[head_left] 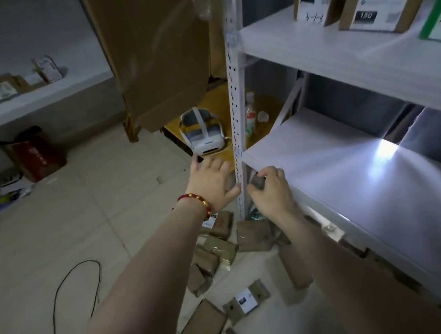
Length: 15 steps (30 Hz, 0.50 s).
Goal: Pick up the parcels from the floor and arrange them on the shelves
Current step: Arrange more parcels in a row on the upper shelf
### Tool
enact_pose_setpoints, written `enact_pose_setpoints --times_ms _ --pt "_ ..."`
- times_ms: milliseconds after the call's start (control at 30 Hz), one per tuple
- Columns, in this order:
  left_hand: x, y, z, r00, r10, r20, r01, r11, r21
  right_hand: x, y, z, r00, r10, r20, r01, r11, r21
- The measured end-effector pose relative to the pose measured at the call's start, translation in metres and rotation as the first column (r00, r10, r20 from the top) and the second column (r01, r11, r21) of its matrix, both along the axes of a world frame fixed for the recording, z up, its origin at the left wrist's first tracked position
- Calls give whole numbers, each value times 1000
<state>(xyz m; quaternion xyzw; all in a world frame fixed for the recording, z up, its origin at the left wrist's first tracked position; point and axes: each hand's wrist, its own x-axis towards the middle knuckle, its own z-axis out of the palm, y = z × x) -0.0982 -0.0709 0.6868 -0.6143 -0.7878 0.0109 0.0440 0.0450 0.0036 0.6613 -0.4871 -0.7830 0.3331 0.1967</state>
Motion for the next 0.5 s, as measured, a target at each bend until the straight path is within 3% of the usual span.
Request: enact_pose_setpoints --times_ms 267,500 --pt "-43 -11 -175 999 54 -2 -53 988 -144 -53 -15 -173 992 99 73 -97 995 -36" --pt "-89 -20 -366 994 110 -4 -110 986 -129 -93 -16 -367 972 185 142 -173 980 -95"
